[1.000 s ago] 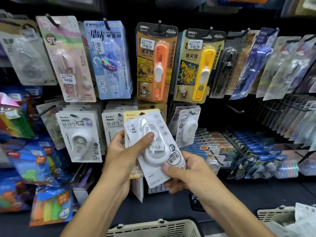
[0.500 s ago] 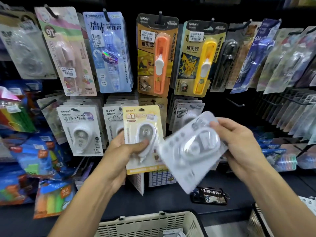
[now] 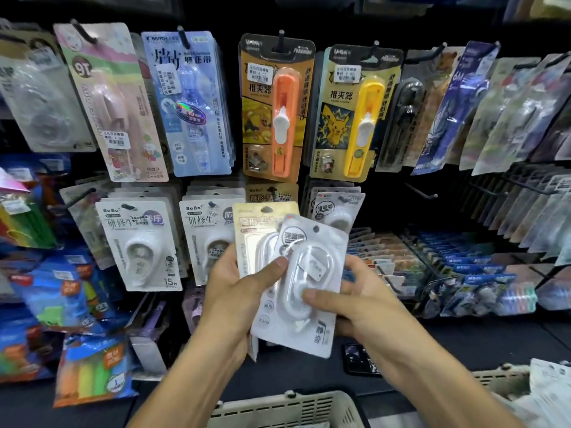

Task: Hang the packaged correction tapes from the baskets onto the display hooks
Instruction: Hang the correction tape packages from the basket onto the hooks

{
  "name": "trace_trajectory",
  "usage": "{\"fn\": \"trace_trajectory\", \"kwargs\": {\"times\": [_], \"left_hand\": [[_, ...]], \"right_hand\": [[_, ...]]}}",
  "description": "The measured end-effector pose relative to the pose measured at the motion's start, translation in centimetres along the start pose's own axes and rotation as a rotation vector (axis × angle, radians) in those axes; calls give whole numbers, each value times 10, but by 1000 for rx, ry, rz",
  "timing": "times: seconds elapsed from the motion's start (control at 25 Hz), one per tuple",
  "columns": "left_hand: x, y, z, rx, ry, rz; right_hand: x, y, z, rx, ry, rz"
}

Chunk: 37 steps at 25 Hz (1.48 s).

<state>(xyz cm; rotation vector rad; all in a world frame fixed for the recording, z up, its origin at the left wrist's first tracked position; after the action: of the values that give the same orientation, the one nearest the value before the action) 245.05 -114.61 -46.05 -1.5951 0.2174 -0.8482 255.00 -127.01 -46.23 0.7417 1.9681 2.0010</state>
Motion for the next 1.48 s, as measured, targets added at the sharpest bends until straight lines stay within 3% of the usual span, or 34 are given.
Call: {"fn": "trace_trajectory", "kwargs": {"times": [0.08,0.2,0.28,0.4,0.56,0.68,0.8,0.88,1.0,1.16,1.32,1.48], "left_hand": [[-2,-4,-1,35,-45,30],[-7,-9,-3,60,-95,62],[-13,-14,-3,62,-116,67],[-22,-21,0,74,-119,41],[-22,-24,1,74,-85,-24],[-23,-22,3,76,-91,-11],[-3,-19,1,99,23,58],[13,-10,-3,93,132,148],[4,-13,-3,158,60,351],[-28,-54,1,453,-182,973],[-36,-46,10,398,-107,1219],[-38,-37,6,363,-20,1246]], "right_hand": [[-10,7,3,-68,-98,-15],[-52,34,6,-221,-382,0],[-79,36,5,-210,-550,-65],[-92,30,6,-195,-625,-189],[-91,3,16,-47,-557,-27],[-76,8,9,-91,-552,-264],[-7,-1,17,-149,-140,-171],[17,-13,21,-150,-23,-102],[14,-7,23,-203,-37,-45],[11,5,38,-209,-83,-120],[11,10,49,-205,-213,-155],[7,10,30,-272,-332,-196]]}}
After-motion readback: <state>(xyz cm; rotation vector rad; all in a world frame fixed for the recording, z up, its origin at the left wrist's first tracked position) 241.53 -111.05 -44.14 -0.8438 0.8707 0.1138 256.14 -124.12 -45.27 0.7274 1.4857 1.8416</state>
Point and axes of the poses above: each hand's wrist, its own z-axis towards the middle knuckle, its own x-axis out of the palm, y = z × x, the point moved 10 cm from there along z, towards the middle knuckle, and after that the axes turned 3 degrees about -z, right-handed, at the moved point
